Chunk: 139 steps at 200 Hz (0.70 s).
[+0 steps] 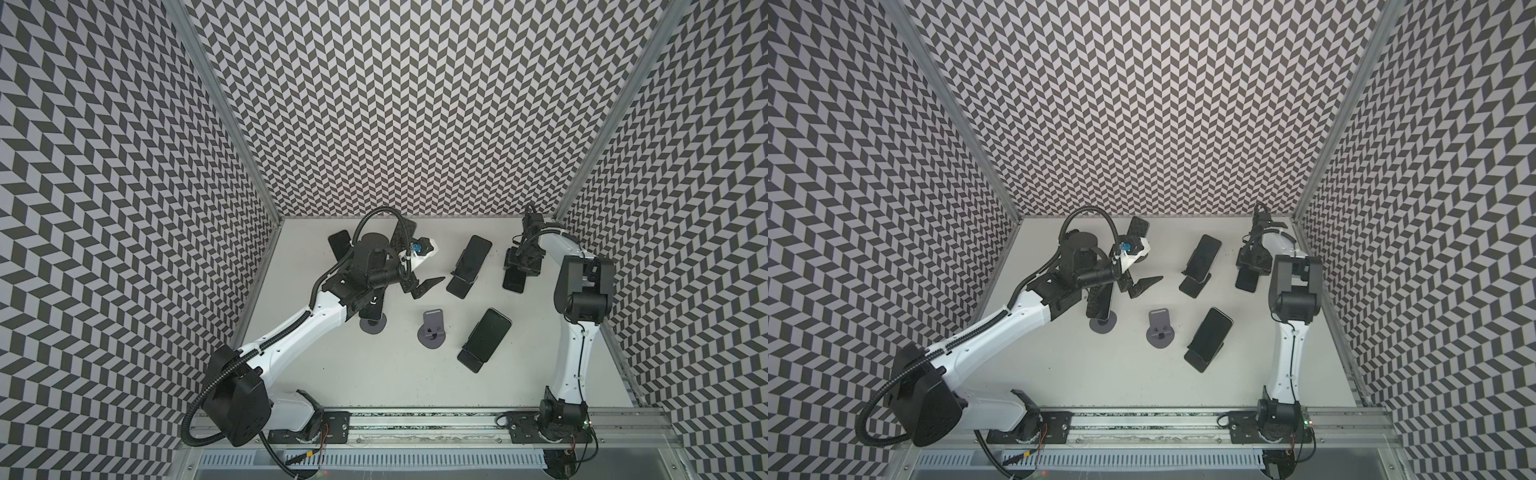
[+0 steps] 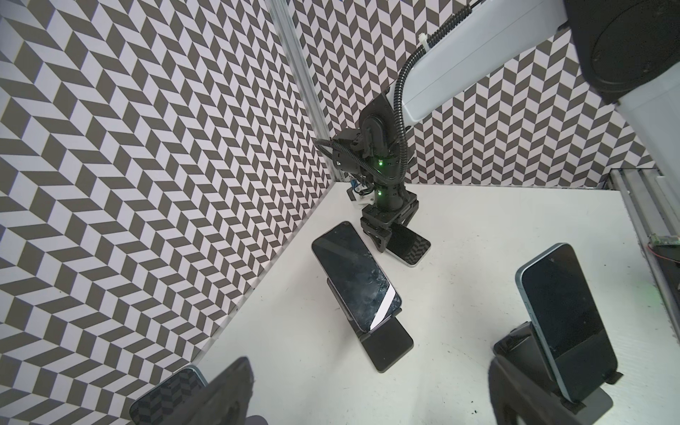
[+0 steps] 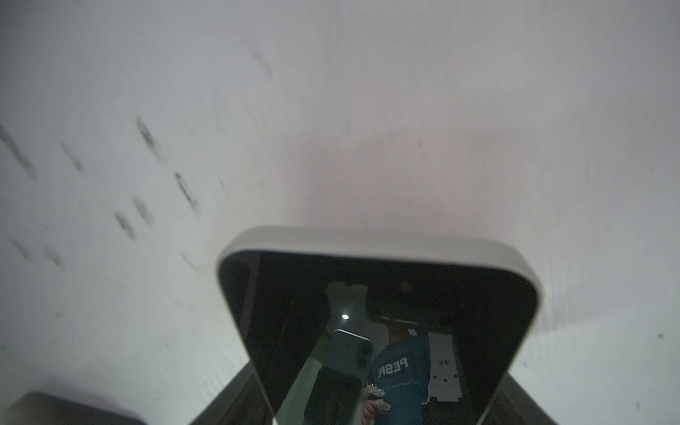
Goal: Remove the phone from the phone stand
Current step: Place the phone at the top-right of the table.
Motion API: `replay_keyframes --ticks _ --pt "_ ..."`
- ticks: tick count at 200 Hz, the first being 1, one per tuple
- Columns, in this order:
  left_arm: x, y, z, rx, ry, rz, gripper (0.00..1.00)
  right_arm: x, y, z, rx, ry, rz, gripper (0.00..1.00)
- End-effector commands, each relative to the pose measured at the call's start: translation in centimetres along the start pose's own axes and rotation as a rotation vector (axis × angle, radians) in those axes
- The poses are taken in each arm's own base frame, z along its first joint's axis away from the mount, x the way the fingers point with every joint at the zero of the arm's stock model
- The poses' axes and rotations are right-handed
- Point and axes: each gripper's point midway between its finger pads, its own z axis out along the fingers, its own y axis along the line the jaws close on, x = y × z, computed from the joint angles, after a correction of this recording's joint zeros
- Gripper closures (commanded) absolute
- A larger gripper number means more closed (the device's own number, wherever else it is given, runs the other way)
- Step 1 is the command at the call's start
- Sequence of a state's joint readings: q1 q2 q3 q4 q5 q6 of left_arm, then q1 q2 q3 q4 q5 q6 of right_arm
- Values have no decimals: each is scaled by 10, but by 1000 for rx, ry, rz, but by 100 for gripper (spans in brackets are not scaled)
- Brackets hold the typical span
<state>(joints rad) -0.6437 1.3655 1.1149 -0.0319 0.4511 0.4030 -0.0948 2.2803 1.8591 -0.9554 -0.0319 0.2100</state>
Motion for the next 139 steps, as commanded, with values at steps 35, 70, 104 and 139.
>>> replay_keyframes --ticks 35,70,104,139 --pt "-24 -2 -9 11 -49 -4 0 -22 -3 32 33 -29 25 39" --pt "-27 0 -13 -7 -49 -23 0 -19 -1 36 51 -30 12 31" --pt "-24 1 -17 -29 -39 -33 0 -14 -2 39 60 -19 7 24" --pt "-23 2 -19 -45 -36 -41 0 -14 -2 40 58 -17 6 20"
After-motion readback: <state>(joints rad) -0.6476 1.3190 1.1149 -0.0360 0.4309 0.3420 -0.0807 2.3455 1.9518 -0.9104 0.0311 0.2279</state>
